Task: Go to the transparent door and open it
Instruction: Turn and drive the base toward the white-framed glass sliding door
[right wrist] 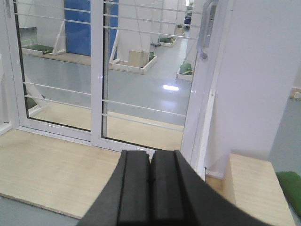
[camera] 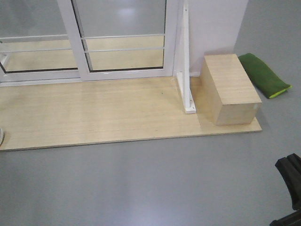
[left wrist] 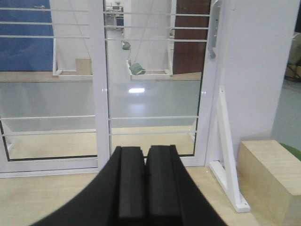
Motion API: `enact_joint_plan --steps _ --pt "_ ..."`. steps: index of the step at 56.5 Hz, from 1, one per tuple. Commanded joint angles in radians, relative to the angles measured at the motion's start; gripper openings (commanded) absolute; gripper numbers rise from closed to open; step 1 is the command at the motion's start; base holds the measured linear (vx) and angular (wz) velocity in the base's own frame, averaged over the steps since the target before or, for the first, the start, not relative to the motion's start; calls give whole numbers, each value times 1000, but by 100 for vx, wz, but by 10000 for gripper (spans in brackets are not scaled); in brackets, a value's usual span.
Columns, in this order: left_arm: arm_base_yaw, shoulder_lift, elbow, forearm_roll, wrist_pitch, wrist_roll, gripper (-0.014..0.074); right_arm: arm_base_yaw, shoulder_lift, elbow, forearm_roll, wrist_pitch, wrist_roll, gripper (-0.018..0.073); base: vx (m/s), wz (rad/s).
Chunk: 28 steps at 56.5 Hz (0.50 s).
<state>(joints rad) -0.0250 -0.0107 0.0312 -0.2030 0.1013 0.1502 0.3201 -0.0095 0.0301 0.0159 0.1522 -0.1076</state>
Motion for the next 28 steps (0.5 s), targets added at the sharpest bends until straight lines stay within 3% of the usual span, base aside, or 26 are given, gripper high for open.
enact_joint_plan --steps 1,28 --pt "-6 -15 15 -5 -83 -1 -6 -4 -9 4 -6 -82 -4 -4 51 36" --pt "-6 -15 15 -5 -83 -1 -6 -4 -9 4 -6 -82 -4 -4 51 16"
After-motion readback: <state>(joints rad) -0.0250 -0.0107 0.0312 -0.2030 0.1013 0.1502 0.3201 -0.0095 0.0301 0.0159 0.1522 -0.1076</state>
